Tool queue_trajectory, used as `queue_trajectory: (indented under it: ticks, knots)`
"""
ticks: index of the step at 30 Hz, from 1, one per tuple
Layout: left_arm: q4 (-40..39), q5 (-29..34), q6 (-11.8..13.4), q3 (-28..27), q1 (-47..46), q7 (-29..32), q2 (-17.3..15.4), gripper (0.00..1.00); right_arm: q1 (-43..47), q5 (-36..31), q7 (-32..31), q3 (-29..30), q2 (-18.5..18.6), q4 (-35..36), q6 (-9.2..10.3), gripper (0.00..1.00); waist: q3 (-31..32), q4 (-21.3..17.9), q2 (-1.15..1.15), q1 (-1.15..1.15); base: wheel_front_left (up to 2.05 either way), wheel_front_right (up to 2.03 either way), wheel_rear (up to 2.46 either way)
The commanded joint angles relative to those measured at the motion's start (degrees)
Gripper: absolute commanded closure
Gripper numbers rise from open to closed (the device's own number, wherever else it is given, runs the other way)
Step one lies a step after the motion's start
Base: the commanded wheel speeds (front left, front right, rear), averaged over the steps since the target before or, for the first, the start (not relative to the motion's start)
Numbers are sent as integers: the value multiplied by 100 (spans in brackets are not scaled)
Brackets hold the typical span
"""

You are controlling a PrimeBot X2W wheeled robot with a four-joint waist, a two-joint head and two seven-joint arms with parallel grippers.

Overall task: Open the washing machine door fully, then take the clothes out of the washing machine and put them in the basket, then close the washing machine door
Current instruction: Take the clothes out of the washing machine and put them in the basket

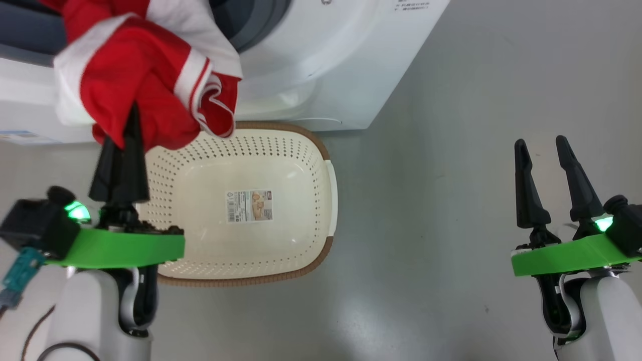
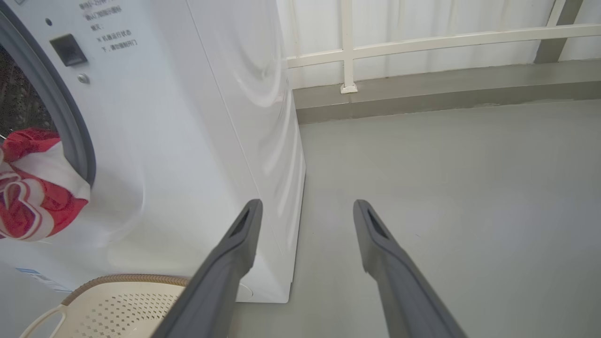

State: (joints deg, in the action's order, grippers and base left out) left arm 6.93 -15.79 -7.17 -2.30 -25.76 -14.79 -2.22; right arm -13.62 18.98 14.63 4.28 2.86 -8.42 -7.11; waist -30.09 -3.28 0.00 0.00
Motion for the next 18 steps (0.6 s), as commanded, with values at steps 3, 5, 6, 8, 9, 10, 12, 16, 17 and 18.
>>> queue_trajectory:
  ticks: [3,5,6,8,9,10,12,16,17,18]
  knots:
    - [165,-11,-32,-113,59,-20,-81,100,-119,0,37,-159,2,161,-37,0,-192,-57,0,0,0,0,0]
    - [421,-16,-32,-64,24,-20,-76,100,-168,20,37,-159,2,169,-37,0,-287,-83,0,0,0,0,0]
    - [544,-4,-32,-29,0,-20,-74,100,-192,31,37,-157,2,177,-37,0,-337,-96,0,0,0,0,0]
    - [787,9,-32,25,-68,-20,-72,100,-238,48,37,-158,2,194,-37,0,-431,-119,0,0,0,0,0]
    - [910,16,-32,45,-111,-20,-71,100,-260,56,37,-161,2,202,-37,0,-475,-129,0,0,0,0,0]
    - [1030,26,-32,60,-159,-20,-71,100,-279,61,37,-161,2,208,-37,0,-516,-136,0,0,0,0,0]
    - [1277,44,-32,87,-248,-20,-70,100,-315,73,37,-166,2,212,-37,0,-587,-154,0,0,0,0,0]
    - [1796,108,-32,166,-421,-20,-72,100,-372,94,37,-192,2,216,-37,0,-711,-192,0,0,0,0,0]
    - [1937,142,-32,206,-471,-20,-86,100,-385,100,37,-196,2,219,-37,0,-734,-197,0,0,0,0,0]
    - [2064,177,-32,243,-522,-20,-107,100,-397,106,37,-203,2,224,-37,0,-767,-206,0,0,0,0,0]
